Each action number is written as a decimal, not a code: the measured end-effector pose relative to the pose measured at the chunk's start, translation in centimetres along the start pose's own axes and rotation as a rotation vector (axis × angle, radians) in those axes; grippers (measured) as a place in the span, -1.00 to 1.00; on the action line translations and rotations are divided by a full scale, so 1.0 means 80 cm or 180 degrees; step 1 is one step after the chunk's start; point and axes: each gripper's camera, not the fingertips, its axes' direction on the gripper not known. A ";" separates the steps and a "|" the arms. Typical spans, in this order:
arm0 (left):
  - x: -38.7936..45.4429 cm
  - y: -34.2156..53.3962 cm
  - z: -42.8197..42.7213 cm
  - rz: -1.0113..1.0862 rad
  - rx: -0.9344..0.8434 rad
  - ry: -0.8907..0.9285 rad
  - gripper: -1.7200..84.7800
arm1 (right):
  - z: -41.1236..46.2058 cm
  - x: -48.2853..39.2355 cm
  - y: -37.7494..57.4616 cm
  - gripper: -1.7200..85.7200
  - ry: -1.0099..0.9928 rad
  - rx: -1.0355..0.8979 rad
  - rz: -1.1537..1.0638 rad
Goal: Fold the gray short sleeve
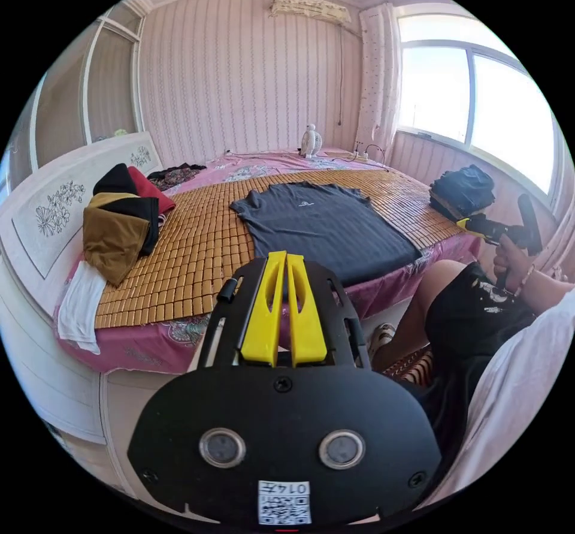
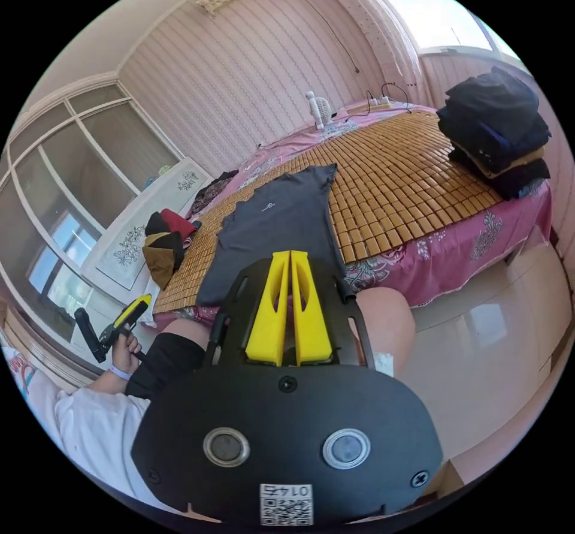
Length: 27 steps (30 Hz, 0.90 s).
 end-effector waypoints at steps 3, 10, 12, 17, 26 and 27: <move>0.016 0.005 -0.014 0.0089 0.0142 0.0015 -0.98 | -0.015 -0.046 0.024 -0.97 0.0133 0.0199 -0.0461; 0.025 0.015 -0.037 0.0036 0.0585 0.0024 -0.98 | -0.002 -0.132 0.053 -0.95 0.0300 0.0079 -0.1377; 0.026 0.012 -0.035 0.0052 0.0566 0.0002 -0.98 | 0.004 -0.143 0.055 -0.93 0.0350 0.0044 -0.1465; 0.007 -0.001 -0.026 -0.0132 0.0453 0.0105 -0.98 | 0.031 -0.151 0.044 -0.84 0.0295 -0.0205 -0.1441; -0.089 -0.079 0.063 -0.0320 0.0162 -0.0052 -0.88 | 0.116 -0.084 -0.074 -0.79 0.0209 -0.0427 -0.1004; -0.109 -0.099 0.084 -0.0405 0.0132 -0.0036 -0.83 | 0.125 -0.078 -0.087 -0.79 0.0223 -0.0443 -0.0954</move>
